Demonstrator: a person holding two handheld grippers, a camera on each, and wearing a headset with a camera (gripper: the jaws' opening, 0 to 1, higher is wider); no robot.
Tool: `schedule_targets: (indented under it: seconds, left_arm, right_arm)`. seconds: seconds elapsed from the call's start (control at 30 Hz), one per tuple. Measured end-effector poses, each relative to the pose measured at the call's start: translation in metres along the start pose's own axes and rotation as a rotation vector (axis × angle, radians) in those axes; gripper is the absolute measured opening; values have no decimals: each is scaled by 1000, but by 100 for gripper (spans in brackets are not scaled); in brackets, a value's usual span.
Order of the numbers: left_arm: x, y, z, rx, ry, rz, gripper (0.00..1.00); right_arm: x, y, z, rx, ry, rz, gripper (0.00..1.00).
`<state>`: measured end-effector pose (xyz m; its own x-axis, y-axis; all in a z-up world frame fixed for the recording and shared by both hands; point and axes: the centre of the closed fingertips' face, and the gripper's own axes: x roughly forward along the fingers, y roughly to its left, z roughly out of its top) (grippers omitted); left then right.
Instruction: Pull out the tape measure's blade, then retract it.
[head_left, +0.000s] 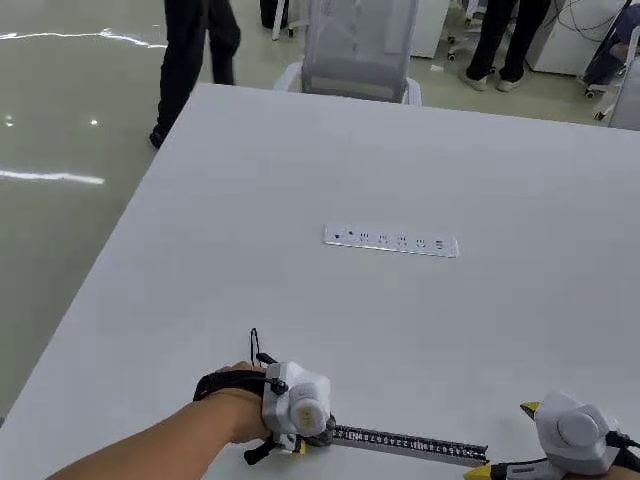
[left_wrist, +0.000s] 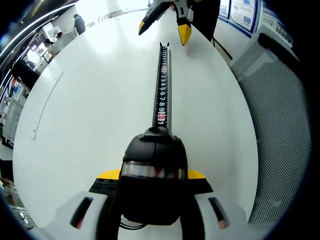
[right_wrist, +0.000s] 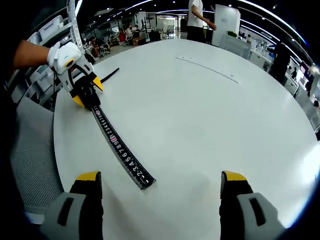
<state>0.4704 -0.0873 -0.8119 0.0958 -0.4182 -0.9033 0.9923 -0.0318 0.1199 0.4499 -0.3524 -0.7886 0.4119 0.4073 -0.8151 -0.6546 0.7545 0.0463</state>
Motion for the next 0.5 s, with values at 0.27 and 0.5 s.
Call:
schedule_targets:
  seconds: [0.27,0.5]
  left_arm:
    - [-9,4,-9,-115,-30,21,60]
    - [-29,23,-5,-255,-166,99,78]
  right_arm:
    - [-3,-3,-6,46,-20,-31,100]
    - [-4,2,-14,65,-14,-33,100]
